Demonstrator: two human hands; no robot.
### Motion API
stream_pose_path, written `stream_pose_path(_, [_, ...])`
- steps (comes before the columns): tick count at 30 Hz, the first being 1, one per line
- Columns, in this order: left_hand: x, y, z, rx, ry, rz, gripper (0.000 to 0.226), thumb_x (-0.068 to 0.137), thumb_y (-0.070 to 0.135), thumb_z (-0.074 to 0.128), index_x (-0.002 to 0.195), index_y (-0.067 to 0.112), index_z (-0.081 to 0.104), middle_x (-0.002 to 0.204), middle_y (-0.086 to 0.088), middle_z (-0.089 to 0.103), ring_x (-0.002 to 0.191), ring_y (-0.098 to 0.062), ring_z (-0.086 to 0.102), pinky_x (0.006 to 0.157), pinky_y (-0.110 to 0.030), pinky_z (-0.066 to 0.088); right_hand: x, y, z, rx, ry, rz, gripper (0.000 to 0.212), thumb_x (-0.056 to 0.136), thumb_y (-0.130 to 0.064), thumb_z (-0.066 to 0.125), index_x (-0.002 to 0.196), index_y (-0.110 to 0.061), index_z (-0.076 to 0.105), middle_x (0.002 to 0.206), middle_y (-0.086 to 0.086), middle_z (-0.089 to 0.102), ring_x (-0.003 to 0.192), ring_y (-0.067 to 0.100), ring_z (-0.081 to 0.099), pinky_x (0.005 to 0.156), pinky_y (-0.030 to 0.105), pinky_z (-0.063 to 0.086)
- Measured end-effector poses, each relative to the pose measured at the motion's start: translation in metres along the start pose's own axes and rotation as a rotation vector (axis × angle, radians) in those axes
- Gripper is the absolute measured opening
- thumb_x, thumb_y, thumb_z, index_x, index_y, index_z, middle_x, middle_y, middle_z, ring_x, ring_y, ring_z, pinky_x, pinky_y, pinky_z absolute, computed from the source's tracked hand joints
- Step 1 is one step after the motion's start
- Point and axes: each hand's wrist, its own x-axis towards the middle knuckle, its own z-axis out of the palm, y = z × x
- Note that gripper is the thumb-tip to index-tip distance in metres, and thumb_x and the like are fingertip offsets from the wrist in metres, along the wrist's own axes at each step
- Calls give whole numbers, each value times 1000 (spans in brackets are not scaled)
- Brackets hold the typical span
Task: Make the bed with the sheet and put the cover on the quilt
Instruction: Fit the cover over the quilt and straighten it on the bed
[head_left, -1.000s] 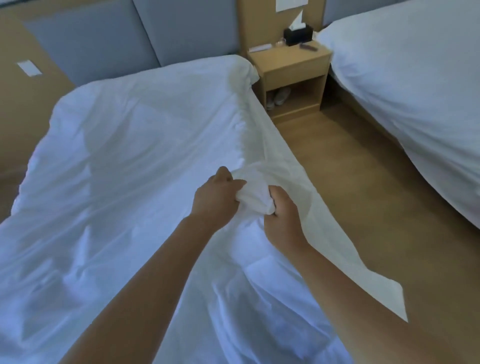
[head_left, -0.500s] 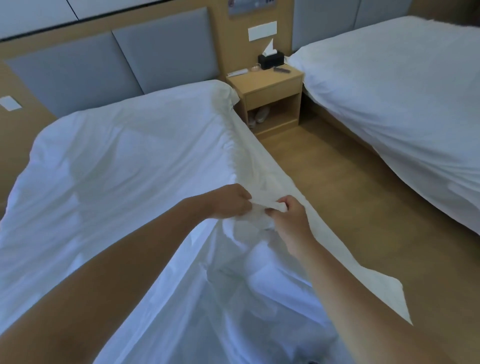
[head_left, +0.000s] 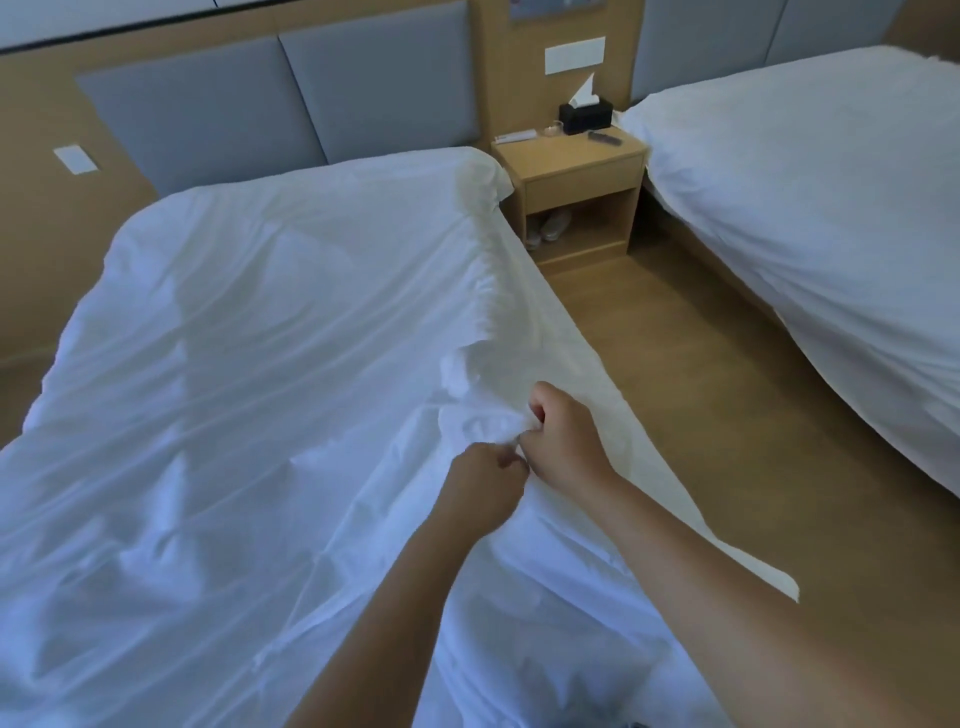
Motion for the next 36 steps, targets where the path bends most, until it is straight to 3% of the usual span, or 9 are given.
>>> stream_pose_path(3, [8, 8, 2, -155, 53, 95, 40, 82, -2, 43, 118, 8, 57, 115, -2, 61, 99, -16, 57, 78, -22, 44, 4, -1, -8, -119, -144, -47, 35, 74, 4, 52, 63, -17, 25, 63, -2, 31, 55, 12, 26, 49, 26, 18])
stream_pose_path(9, [15, 38, -2, -377, -180, 96, 23, 64, 6, 65, 80, 12, 50, 74, 6, 46, 69, -9, 43, 62, -18, 35, 14, 9, -47, 67, -410, 114, 22, 85, -1, 52, 75, -21, 50, 74, -6, 54, 65, 8, 48, 58, 15, 37])
stream_pose_path(12, [28, 51, 5, -467, -104, 65, 33, 84, 5, 63, 109, 16, 46, 93, 5, 51, 86, -9, 51, 67, -20, 42, 19, 34, -58, 226, -282, 166, 26, 87, 0, 55, 93, -25, 58, 96, -4, 61, 78, 7, 55, 69, 17, 42])
stream_pose_path(16, [43, 57, 7, -594, -25, 23, 9, 89, 5, 57, 82, 9, 61, 78, -4, 64, 68, -15, 62, 53, -18, 48, 29, 53, -64, 131, -210, 179, 30, 93, -19, 56, 123, -20, 53, 115, -6, 52, 102, 11, 50, 86, 21, 40])
stream_pose_path(18, [46, 57, 6, -692, -3, 22, 16, 89, 4, 55, 75, 9, 61, 65, 0, 65, 58, -11, 62, 48, -18, 46, 37, 52, -68, 137, -382, 186, 13, 93, -24, 55, 102, -16, 61, 98, -7, 59, 92, 14, 56, 80, 19, 44])
stream_pose_path(22, [51, 56, 9, -800, 73, -5, 17, 91, 7, 54, 75, 10, 61, 61, 1, 63, 54, -11, 62, 43, -16, 42, 52, 50, -66, 36, -410, 99, 31, 92, -22, 59, 65, -13, 46, 66, 1, 45, 63, 14, 43, 63, 31, 34])
stream_pose_path(25, [58, 51, 10, -705, 89, -18, 18, 92, 21, 57, 91, 6, 65, 78, -2, 66, 77, -19, 65, 59, -21, 48, 66, 43, -73, -43, -244, 28, 38, 92, -18, 57, 60, -18, 38, 58, -4, 37, 54, 10, 35, 55, 28, 28])
stream_pose_path(30, [59, 45, 13, -429, -168, -39, 84, 51, 66, 79, 107, 5, 67, 100, -13, 71, 95, -28, 68, 91, -46, 52, 81, 16, -72, -52, -361, -132, 37, 87, -13, 61, 59, -16, 38, 55, -4, 39, 54, 12, 40, 56, 29, 34])
stream_pose_path(36, [59, 43, -7, -818, -134, 100, 27, 90, 23, 60, 111, 7, 65, 106, -14, 69, 100, -28, 66, 91, -39, 51, 83, 19, -66, 223, -409, 15, 14, 93, -22, 57, 83, -14, 64, 73, -7, 60, 66, 2, 54, 63, 15, 41])
